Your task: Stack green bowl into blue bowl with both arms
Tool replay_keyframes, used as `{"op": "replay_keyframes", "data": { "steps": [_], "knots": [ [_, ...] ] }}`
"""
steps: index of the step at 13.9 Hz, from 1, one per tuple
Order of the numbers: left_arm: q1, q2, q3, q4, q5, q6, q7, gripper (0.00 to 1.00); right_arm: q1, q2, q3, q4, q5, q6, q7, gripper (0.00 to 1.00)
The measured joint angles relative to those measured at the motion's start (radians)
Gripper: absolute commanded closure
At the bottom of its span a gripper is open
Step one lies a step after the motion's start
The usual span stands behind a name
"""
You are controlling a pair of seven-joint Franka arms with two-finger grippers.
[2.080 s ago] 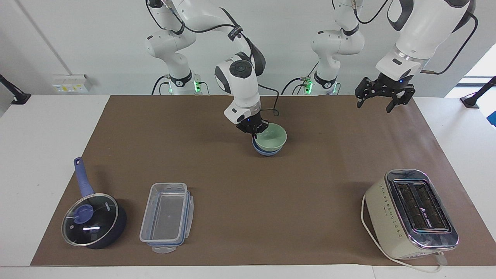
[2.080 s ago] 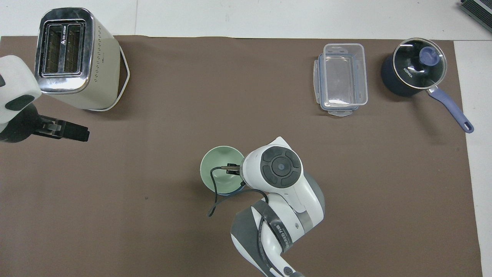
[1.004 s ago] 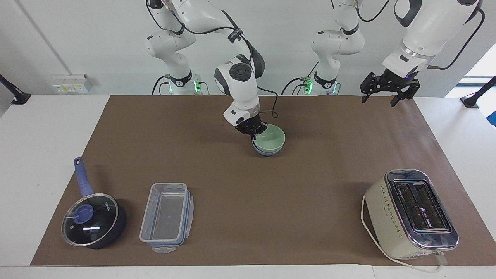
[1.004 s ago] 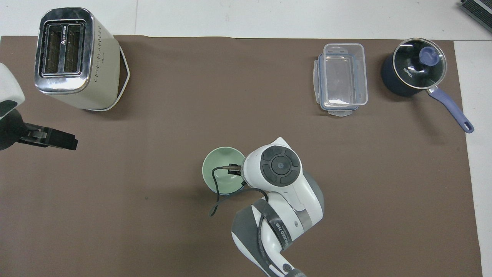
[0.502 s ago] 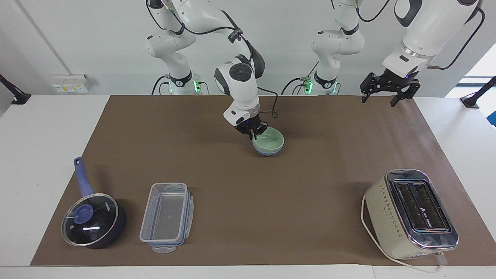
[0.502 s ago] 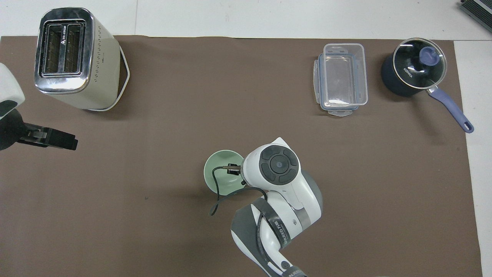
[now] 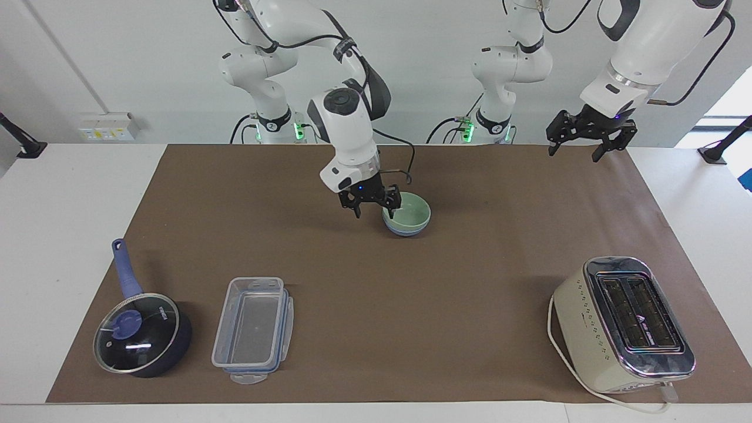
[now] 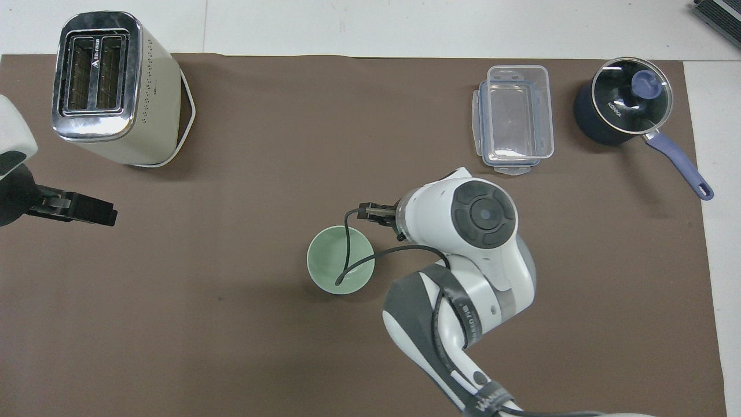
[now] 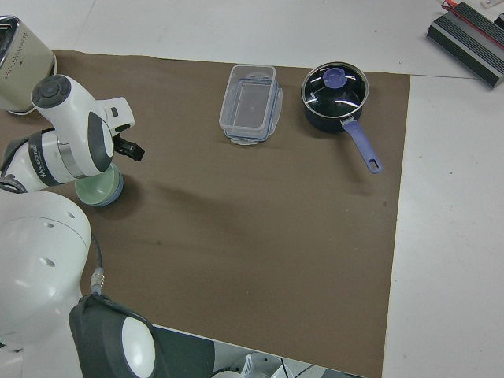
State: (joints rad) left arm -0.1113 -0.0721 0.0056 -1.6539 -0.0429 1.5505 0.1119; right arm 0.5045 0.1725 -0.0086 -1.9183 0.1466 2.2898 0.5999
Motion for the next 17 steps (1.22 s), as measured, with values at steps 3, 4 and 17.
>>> {"op": "replay_keyframes", "data": {
  "steps": [3, 4, 17],
  "knots": [
    [0.000, 0.000, 0.000, 0.000, 0.000, 0.000, 0.000, 0.00, -0.082, -0.068, -0.003, 0.028, -0.007, -0.132, -0.074, 0.00],
    [0.000, 0.000, 0.000, 0.000, 0.000, 0.000, 0.000, 0.00, -0.105, -0.089, -0.003, 0.041, -0.021, -0.176, -0.084, 0.00],
    [0.000, 0.000, 0.000, 0.000, 0.000, 0.000, 0.000, 0.00, -0.422, -0.221, -0.012, 0.207, -0.103, -0.585, -0.352, 0.00]
  ]
}}
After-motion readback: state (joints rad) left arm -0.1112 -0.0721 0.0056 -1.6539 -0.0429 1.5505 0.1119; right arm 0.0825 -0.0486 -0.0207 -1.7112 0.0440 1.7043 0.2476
